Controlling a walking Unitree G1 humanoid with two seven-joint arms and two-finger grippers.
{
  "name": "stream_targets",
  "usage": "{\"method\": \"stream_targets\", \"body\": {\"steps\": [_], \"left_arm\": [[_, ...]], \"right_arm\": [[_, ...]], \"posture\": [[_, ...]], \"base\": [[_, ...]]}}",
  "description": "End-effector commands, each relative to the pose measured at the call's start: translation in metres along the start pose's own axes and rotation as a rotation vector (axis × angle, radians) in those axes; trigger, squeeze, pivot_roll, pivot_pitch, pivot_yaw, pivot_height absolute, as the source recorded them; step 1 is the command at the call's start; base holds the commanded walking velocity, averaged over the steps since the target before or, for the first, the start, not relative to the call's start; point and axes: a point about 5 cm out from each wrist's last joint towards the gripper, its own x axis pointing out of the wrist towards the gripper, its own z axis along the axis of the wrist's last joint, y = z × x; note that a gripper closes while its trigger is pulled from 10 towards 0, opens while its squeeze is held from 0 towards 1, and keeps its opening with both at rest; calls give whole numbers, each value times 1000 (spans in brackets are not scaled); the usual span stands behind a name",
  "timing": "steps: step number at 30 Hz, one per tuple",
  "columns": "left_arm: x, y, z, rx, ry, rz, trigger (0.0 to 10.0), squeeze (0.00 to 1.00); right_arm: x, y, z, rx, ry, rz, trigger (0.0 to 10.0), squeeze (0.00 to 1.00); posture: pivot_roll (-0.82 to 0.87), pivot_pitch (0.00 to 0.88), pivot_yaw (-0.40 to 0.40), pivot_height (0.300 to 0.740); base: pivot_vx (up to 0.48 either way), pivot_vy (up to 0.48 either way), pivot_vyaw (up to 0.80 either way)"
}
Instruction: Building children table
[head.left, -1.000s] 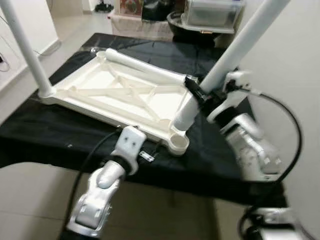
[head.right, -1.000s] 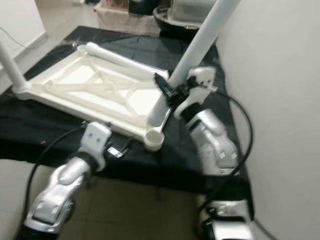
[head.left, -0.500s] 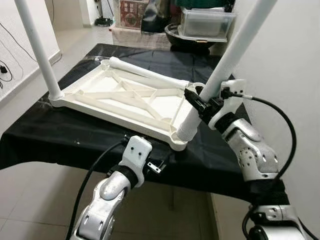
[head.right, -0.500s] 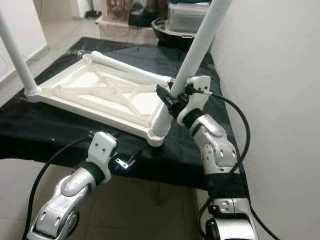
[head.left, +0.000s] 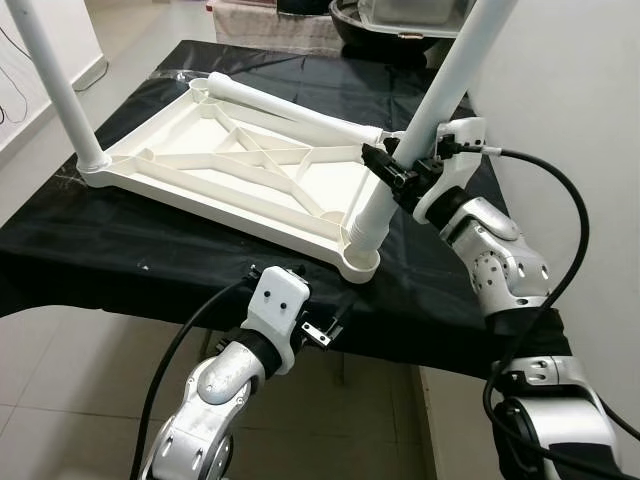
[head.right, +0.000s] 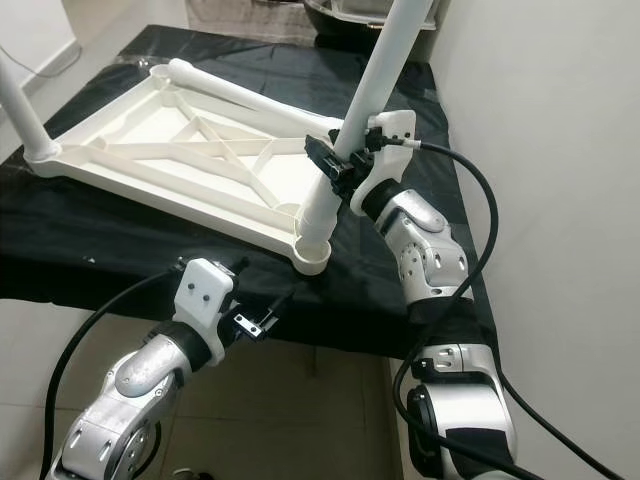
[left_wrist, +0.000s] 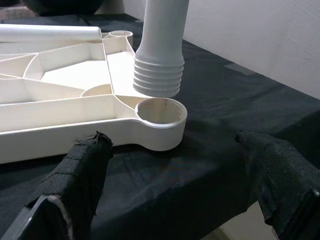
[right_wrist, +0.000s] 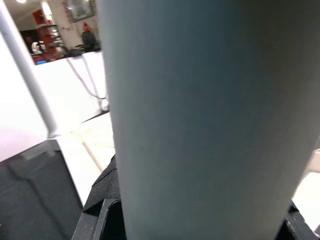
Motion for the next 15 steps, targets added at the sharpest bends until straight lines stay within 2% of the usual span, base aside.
{"method": "stream_targets", "body": {"steps": [1,3,7,12,15], "left_arm": [[-4,-4,1,-10,11,-20,10000,0],[-6,-4,2,-10,15,-20,10000,0],[-9,-4,3,-8,23,-20,10000,0],[-11,-5,4,-9,32,-20,10000,0],[-11,-5,5,-5,36,-17,10000,0]], "right_arm": [[0,3,0,21,-6,47,10000,0],[-4,9,-9,57,36,127,10000,0],[-8,13,-20,79,81,197,10000,0],[-5,8,-23,71,83,191,10000,0],[-1,1,-23,43,73,127,10000,0]], "posture": [[83,224,-115,740],[88,227,-114,740],[90,227,-113,740],[92,228,-112,740],[96,233,-113,740]], "base": [[0,0,0],[0,0,0],[0,0,0],[0,0,0],[0,0,0]]}}
